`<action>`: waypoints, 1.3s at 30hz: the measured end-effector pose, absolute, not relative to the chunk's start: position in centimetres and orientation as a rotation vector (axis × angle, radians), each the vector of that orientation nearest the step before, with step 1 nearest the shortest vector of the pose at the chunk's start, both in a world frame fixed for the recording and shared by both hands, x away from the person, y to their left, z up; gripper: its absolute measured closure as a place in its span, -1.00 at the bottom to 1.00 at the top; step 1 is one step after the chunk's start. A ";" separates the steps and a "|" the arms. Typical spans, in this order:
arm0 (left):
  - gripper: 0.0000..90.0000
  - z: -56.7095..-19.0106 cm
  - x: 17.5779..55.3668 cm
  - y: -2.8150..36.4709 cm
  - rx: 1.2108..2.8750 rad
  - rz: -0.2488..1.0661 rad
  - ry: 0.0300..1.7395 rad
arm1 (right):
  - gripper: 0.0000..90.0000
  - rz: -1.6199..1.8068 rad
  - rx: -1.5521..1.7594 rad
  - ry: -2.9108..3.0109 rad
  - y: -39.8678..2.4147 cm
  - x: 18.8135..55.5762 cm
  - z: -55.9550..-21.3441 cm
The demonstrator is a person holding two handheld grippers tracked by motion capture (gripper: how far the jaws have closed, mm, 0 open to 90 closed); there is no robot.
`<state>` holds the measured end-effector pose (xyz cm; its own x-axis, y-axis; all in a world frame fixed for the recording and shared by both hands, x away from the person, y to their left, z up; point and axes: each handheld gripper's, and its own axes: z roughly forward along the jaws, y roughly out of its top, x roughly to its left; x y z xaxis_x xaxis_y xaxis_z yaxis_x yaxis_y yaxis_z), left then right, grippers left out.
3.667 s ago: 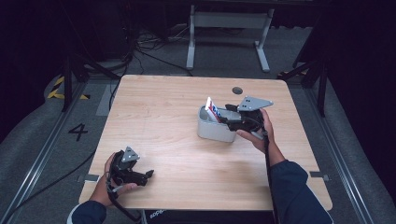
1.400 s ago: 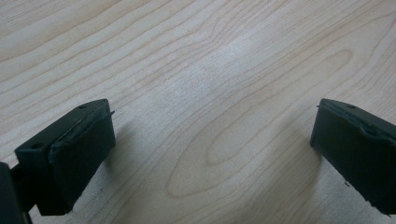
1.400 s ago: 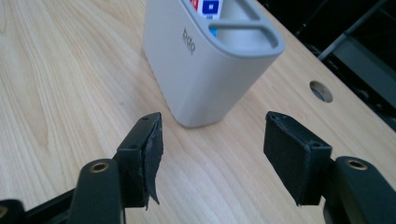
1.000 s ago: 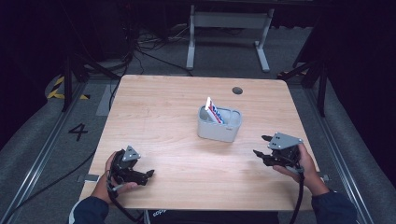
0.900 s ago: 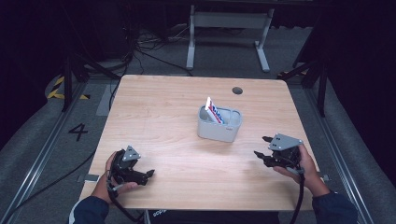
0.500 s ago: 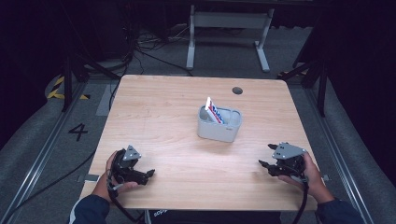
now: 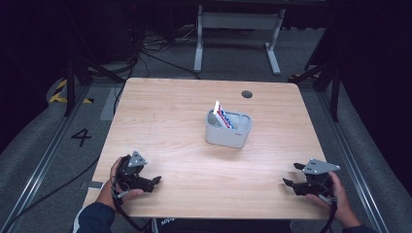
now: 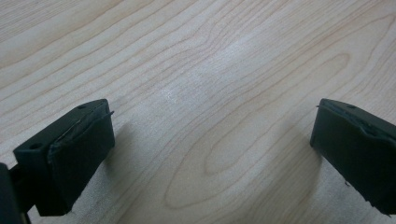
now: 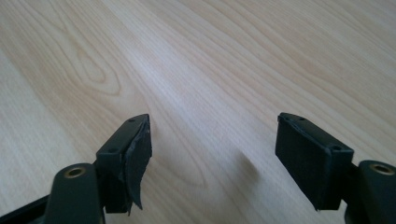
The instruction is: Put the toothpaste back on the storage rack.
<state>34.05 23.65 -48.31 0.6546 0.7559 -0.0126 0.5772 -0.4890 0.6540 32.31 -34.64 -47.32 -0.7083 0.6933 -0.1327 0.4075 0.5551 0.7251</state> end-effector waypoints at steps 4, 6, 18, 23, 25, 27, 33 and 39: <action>-1.00 -48.3 34.1 23.6 2.237 0.368 1.031 | -0.49 0.983 0.957 2.363 -35.4 32.1 -48.2; -1.00 -48.3 34.0 23.6 2.236 0.369 1.033 | -0.51 1.029 1.001 2.356 -35.9 32.2 -48.4; -1.00 -48.3 34.1 23.5 2.235 0.386 1.042 | -0.60 1.052 1.084 2.366 -36.3 32.9 -48.6; -0.99 -48.3 33.9 23.4 2.228 0.397 1.057 | -0.61 1.051 1.088 2.365 -36.3 33.0 -48.6; -0.99 -48.3 33.9 23.4 2.224 0.396 1.069 | -0.62 1.052 1.091 2.362 -36.3 33.0 -48.7; -0.99 -48.3 33.8 23.3 2.220 0.405 1.080 | -0.63 1.049 1.089 2.362 -36.3 33.0 -48.7; -1.00 -48.3 33.8 23.2 2.211 0.393 1.103 | -0.63 1.047 1.092 2.363 -36.3 33.0 -48.7; -1.00 -48.3 33.8 23.1 2.212 0.392 1.104 | -0.64 1.044 1.092 2.363 -36.3 33.0 -48.7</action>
